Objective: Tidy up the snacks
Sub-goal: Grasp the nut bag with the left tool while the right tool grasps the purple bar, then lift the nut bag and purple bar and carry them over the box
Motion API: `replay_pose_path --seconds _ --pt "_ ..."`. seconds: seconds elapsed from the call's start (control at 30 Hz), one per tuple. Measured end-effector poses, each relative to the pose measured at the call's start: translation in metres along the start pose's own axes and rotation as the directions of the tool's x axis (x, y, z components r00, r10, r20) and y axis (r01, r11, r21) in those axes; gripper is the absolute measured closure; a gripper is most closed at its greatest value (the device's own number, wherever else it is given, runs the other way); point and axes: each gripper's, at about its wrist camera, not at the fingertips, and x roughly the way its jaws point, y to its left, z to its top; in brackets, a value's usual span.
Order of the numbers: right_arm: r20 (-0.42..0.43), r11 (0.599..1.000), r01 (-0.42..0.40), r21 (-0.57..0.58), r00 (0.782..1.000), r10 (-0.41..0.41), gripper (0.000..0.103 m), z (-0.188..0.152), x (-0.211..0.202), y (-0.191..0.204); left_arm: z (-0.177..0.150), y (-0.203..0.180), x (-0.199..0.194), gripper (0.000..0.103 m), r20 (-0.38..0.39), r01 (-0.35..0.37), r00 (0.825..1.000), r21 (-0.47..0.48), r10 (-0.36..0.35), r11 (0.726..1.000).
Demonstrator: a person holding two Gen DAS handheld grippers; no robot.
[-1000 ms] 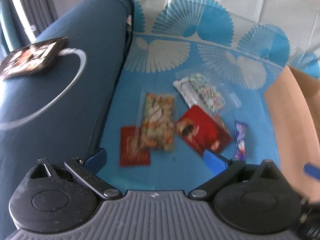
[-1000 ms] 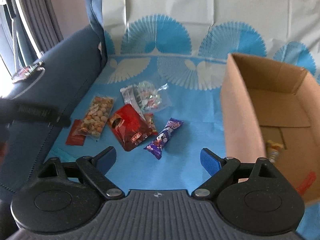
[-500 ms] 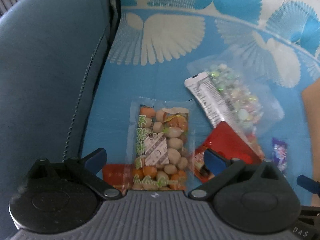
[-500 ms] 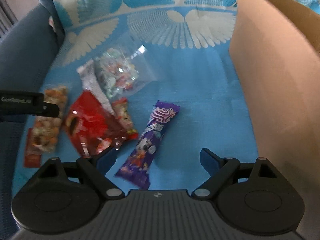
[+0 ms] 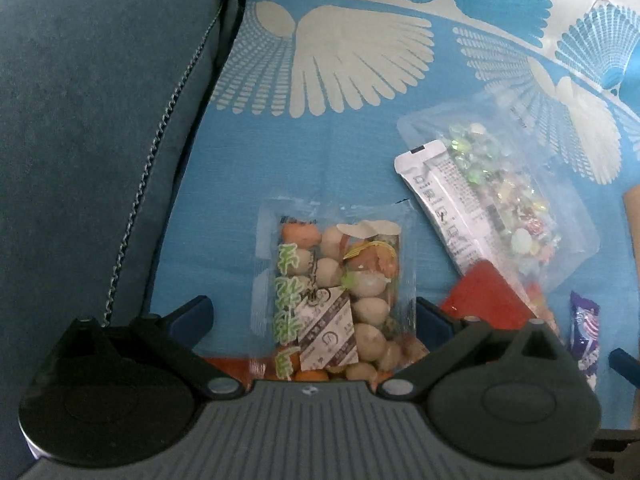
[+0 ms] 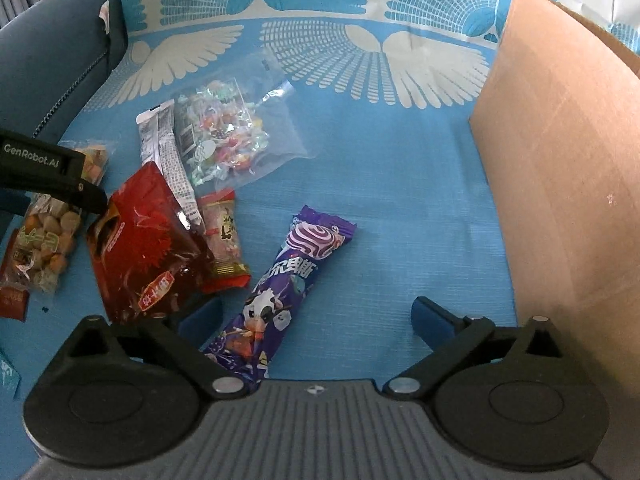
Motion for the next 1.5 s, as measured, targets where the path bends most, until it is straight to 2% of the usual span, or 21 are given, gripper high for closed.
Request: replay_pose_path --seconds 0.17,0.2,0.23,0.27,0.3,0.33,0.43,0.53,0.77,0.9,1.1,1.23,1.37,1.5 --pt "0.001 1.0 0.001 -0.006 1.0 -0.001 0.003 0.001 -0.001 0.0 0.004 -0.004 0.001 0.0 -0.025 -0.016 1.0 0.001 0.016 1.0" --pt "0.002 1.0 0.005 -0.011 1.0 -0.005 0.006 0.001 -0.001 0.001 0.005 -0.005 0.0 0.0 -0.027 -0.023 0.999 0.01 0.023 1.0" --pt "0.008 1.0 0.004 -0.016 1.0 -0.004 0.011 0.0 -0.002 0.002 0.006 -0.006 -0.001 0.006 -0.022 -0.027 0.999 0.023 0.027 0.999" --pt "0.025 1.0 -0.006 -0.026 1.0 0.006 0.033 0.0 -0.005 0.004 0.006 -0.009 -0.003 0.013 -0.008 -0.011 1.0 0.041 0.011 0.999" --pt "0.051 0.999 -0.026 -0.046 0.998 0.029 0.052 -0.001 -0.01 0.005 0.005 -0.011 -0.009 0.025 0.006 0.001 1.0 0.048 -0.002 0.999" --pt "0.057 0.997 -0.043 -0.061 0.997 0.047 0.084 -0.002 -0.012 0.006 0.004 -0.014 -0.014 0.031 0.018 -0.033 0.999 0.051 0.032 0.998" --pt "0.049 0.997 -0.061 -0.04 0.997 0.063 0.086 -0.001 -0.017 0.005 -0.003 -0.022 -0.027 0.037 0.05 -0.059 0.997 0.088 0.055 0.994" --pt "0.072 0.998 -0.054 -0.02 0.996 0.056 0.086 -0.001 -0.029 0.001 -0.014 -0.028 -0.043 0.037 0.06 -0.055 0.997 0.096 0.05 0.994" --pt "0.161 0.998 -0.064 -0.008 0.985 0.064 0.086 -0.007 -0.084 -0.009 -0.041 -0.036 -0.101 0.038 0.102 0.018 0.994 0.085 -0.027 0.996" --pt "0.196 0.997 -0.08 0.003 0.978 0.078 0.086 -0.016 -0.121 -0.013 -0.063 -0.036 -0.146 0.038 0.154 0.049 0.986 0.083 -0.061 0.995" --pt "0.238 0.992 -0.125 -0.025 0.963 0.127 0.086 -0.05 -0.191 -0.017 -0.119 -0.034 -0.213 0.038 0.211 0.1 0.971 0.085 -0.116 0.991" --pt "0.237 0.988 -0.147 -0.05 0.959 0.154 0.086 -0.084 -0.235 -0.02 -0.165 -0.032 -0.242 0.038 0.17 0.182 0.966 0.097 -0.197 0.978" --pt "0.237 0.987 -0.148 -0.064 0.958 0.16 0.086 -0.114 -0.271 -0.023 -0.21 -0.034 -0.261 0.038 0.161 0.16 0.971 0.116 -0.178 0.98" --pt "0.252 0.986 -0.149 -0.071 0.954 0.162 0.086 -0.141 -0.299 -0.02 -0.248 -0.037 -0.271 0.038 0.143 0.186 0.97 0.096 -0.199 0.978"
